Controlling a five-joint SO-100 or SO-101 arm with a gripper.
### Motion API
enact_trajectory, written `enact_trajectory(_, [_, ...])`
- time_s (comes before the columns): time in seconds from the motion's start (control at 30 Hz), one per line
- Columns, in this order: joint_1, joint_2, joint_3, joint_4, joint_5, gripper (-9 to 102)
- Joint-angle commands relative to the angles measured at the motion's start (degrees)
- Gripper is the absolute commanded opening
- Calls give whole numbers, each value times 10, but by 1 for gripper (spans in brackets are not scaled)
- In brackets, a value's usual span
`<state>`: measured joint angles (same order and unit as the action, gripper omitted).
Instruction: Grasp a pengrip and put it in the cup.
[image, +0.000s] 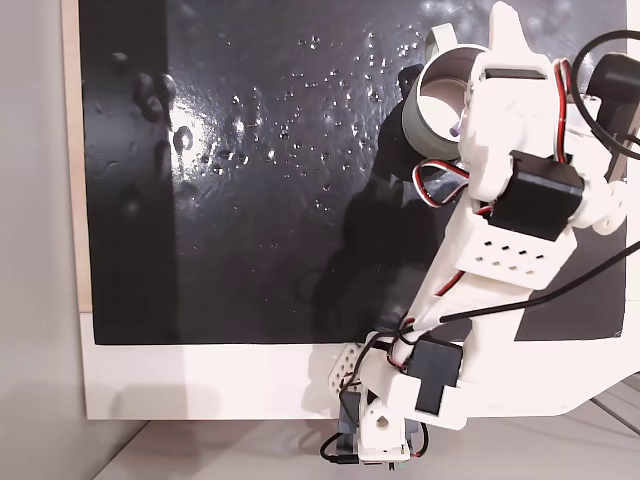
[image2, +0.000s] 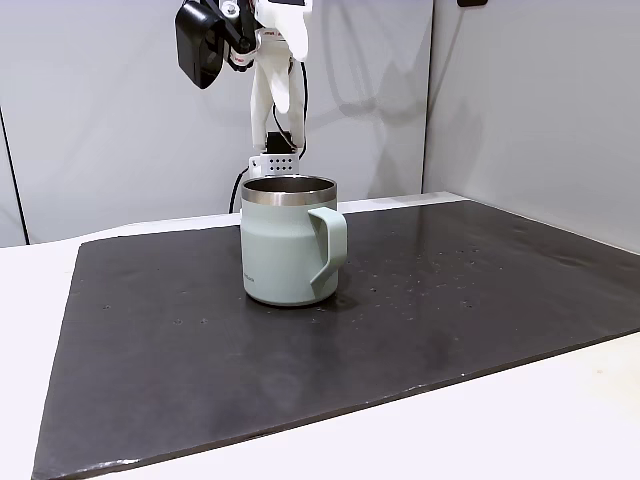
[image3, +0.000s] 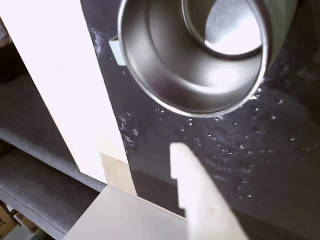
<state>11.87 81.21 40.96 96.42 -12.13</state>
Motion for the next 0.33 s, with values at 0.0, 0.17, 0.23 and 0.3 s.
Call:
enact_trajectory(0.0, [7, 40, -36, 4, 7, 36])
enact_trajectory(0.17, [9, 40, -33, 4, 6, 36])
enact_trajectory(0.23, [8, 40, -33, 4, 6, 36])
enact_trajectory(0.3, [8, 40, -33, 4, 6, 36])
